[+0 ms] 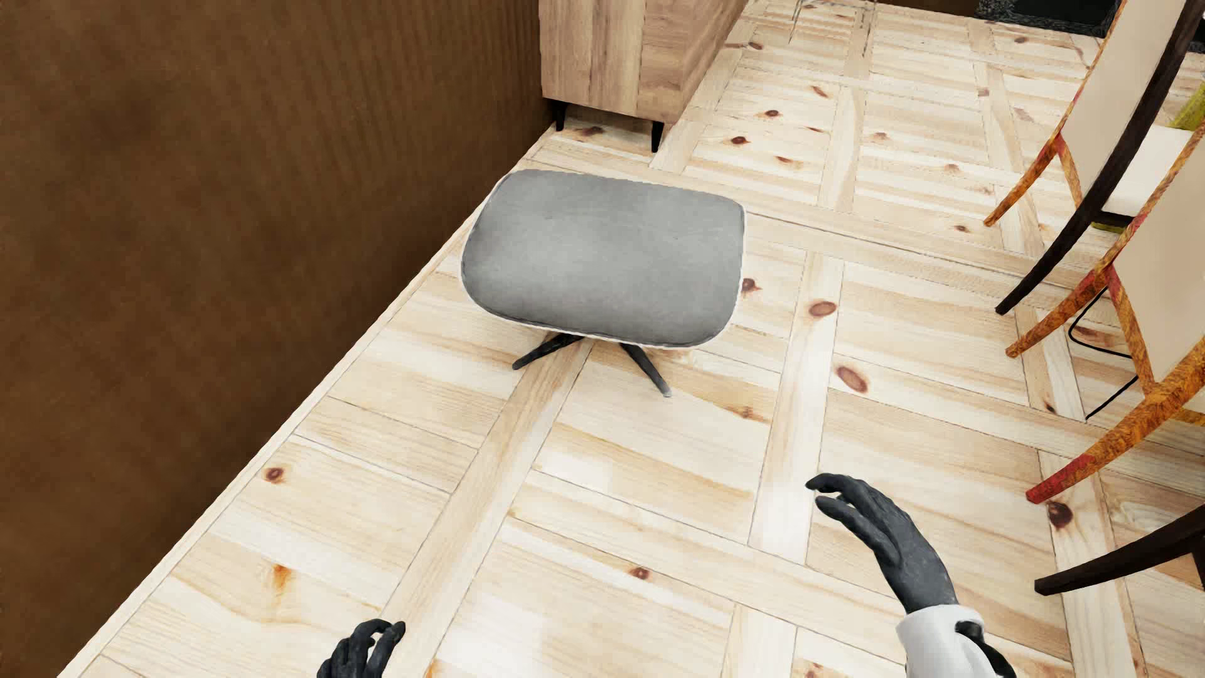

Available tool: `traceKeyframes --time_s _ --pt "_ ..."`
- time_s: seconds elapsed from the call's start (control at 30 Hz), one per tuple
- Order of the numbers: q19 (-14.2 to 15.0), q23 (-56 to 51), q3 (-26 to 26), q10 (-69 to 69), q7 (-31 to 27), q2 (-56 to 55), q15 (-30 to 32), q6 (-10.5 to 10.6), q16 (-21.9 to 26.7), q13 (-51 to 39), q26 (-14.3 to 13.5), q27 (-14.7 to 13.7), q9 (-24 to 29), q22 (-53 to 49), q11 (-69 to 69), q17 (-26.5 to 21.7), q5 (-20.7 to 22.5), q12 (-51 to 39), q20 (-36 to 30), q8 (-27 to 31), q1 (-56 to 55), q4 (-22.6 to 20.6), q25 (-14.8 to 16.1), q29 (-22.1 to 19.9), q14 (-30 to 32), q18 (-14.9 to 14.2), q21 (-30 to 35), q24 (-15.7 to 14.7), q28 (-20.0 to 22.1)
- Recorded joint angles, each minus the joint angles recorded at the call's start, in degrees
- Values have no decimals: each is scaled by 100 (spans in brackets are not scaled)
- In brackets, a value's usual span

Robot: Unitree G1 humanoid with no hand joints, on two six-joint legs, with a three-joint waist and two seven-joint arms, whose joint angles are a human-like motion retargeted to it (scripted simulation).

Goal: Take a seat on chair

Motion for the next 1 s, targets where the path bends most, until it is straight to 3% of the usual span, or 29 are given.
traceKeyframes --time_s 0.03,0.07,0.1,0.13,0.17,0.2,0.23,0.27,0.3,0.33,0.37,0.4,0.43,0.47,0.5,0.53,0.6,0.63,0.67,0.7,0.73,0.77,0.8,0.83,0.87,0.9,0.93,0.97,1.0 --pt "-63 86 -95 -162 -346 -589 -153 5 -12 44 94 32 139 -716 108 61 75 -119 -34 114 357 -127 78 186 -99 81 27 -259 -453" --pt "-103 169 -213 -285 -477 -1068 -238 65 15 164 -70 65 154 -1092 -180 123 148 -159 -211 185 692 -190 257 135 -307 101 -80 -196 -553" --pt "-187 194 -280 -440 -667 -1399 -408 101 109 202 -227 133 206 -1438 -747 167 280 -335 -158 323 1065 -205 307 -13 -511 112 -216 27 -1199" --pt "-165 158 -393 -455 -773 -1593 -408 135 178 257 -281 23 253 -1660 -1579 205 399 -388 -204 466 1316 -49 221 -193 -718 -107 -330 351 -1396" --pt "-110 75 -475 -490 -992 -1652 -119 118 259 262 -392 351 331 -1915 -2751 283 372 -545 -357 668 1473 64 133 -250 -786 -250 -502 498 -1764" --pt "-19 -15 -553 -72 -1112 -1709 312 108 389 320 -445 344 348 -2212 -3927 266 307 -632 -469 878 1348 281 -108 -238 -950 -539 -650 588 -2077" --pt "14 -249 -377 430 -1265 -1678 961 -138 480 567 -433 554 295 -2282 -5201 341 98 -647 -1100 1116 1070 360 -262 -76 -1071 -817 -1079 511 -1613" --pt "-14 -325 -332 693 -1381 -1410 1633 -200 460 789 -614 618 436 -2522 -6062 289 -210 -631 -1253 1256 1036 486 -379 -135 -1101 -1073 -1270 591 -1798" --pt "500 -335 -407 1097 -1546 -1310 1508 -300 436 1026 -576 558 526 -2656 -5986 233 -515 -518 -1364 1444 839 532 -435 -81 -1142 -1155 -1385 441 -1329" --pt "1019 -267 -335 1399 -1983 -1138 1518 -336 478 1009 -506 566 889 -2824 -5768 138 -653 -565 -1409 1381 710 690 -404 -107 -1100 -1413 -1460 360 -848" --pt "1214 -152 -347 1547 -1965 -1122 921 -568 641 1035 -435 459 934 -2903 -5281 80 -500 -345 -878 1317 632 1037 -599 309 -1026 -1619 -1173 448 -672" --pt "664 180 -110 2053 -1877 -1094 328 -604 654 1019 -345 361 988 -2855 -4924 -81 -288 -273 -663 651 238 1198 -575 470 -909 -1308 -1005 500 -538" --pt "502 669 -108 2737 -2001 -1458 87 -564 522 674 83 332 1074 -2400 -4270 -332 12 -374 -409 747 -293 1168 -639 866 -774 -560 -437 356 -219" --pt "492 1307 -160 3194 -2082 -1491 -362 -484 412 140 493 347 1417 -2098 -3913 -489 351 -536 -199 957 -378 1161 -788 701 -1050 -184 329 184 409" --pt "209 1665 -100 3538 -1895 -1164 -538 -432 261 -136 504 621 1637 -1992 -4286 -604 403 -572 -160 864 -550 1158 -913 989 -1194 -336 566 -152 696" --pt "-14 1983 -147 3824 -1705 -1304 -657 -413 304 -273 468 740 1609 -1949 -4013 -525 535 -443 -224 609 -913 1154 -788 1386 -1065 -828 553 -262 574" --pt "-55 2156 -247 3561 -1050 -1360 -1017 -259 685 -530 184 860 1819 -2093 -3826 -307 603 -463 -329 375 -649 1418 -794 1313 -1016 -859 112 -32 18" --pt "-52 2369 -362 3060 -429 -1550 -1208 -297 1058 -755 32 812 1918 -2209 -3563 -73 682 -537 -373 232 -391 1647 -723 831 -780 -713 24 119 -193" --pt "17 2548 -525 2688 -92 -1870 -1496 -256 1457 -953 50 848 2035 -2311 -3111 133 633 -807 -559 38 -352 1822 -864 357 -864 -529 -113 284 -273" --pt "127 2707 -575 2620 105 -2086 -1852 -182 1851 -1023 11 955 2182 -2329 -2638 377 412 -1221 -1294 -233 -570 1934 -726 439 -1123 -59 -409 275 -105" --pt "260 2819 -579 2979 -173 -2460 -2240 -140 2123 -1217 -35 887 2381 -2340 -2015 580 94 -1895 -2125 -371 -1169 1891 -790 772 -1482 134 -918 191 -82" --pt "404 2874 -513 3511 -512 -2750 -2586 -171 2355 -1404 -124 801 2659 -2330 -1401 792 -270 -2714 -3011 -478 -1813 1870 -718 1127 -1898 -28 -1450 96 -152" --pt "578 2880 -503 3982 -827 -3211 -2915 -227 2368 -1519 -184 578 2913 -2283 -632 1085 -765 -3568 -3659 -464 -2497 1637 -396 857 -2162 -9 -1797 214 -153" --pt "600 2617 -386 4618 -970 -3722 -3099 -284 2363 -1510 53 852 3158 -2349 163 1242 -1008 -4465 -4167 -425 -3195 1494 -19 -113 -2274 -98 -1839 322 -308" --pt "631 2291 -254 5145 -1195 -4338 -3259 -388 2293 -1578 52 982 3375 -2542 929 1311 -1195 -5888 -4576 -229 -3881 1323 311 -1131 -2290 -125 -1833 209 -350" --pt "777 1969 -123 5652 -1420 -4740 -3379 -401 2126 -1539 13 918 3631 -2558 1643 1218 -1475 -7542 -4958 -6 -4412 1136 481 -1725 -2320 -321 -1674 184 -389" --pt "896 1720 -64 6199 -1666 -5064 -3563 -438 2085 -1544 80 727 3810 -2534 2271 1119 -1685 -8856 -5223 178 -4970 1006 404 -1708 -2309 -582 -1650 280 -354" --pt "809 1418 -43 6658 -1698 -5363 -3630 -444 2125 -1608 90 614 3968 -2619 2795 904 -1720 -9855 -5176 224 -5413 891 310 -1456 -2320 -483 -1559 255 -413" --pt "778 1031 12 7092 -1745 -5588 -3721 -408 2137 -1581 89 545 4096 -2757 3310 644 -1853 -10477 -5114 263 -5794 882 134 -1572 -2396 -585 -1568 265 -448"
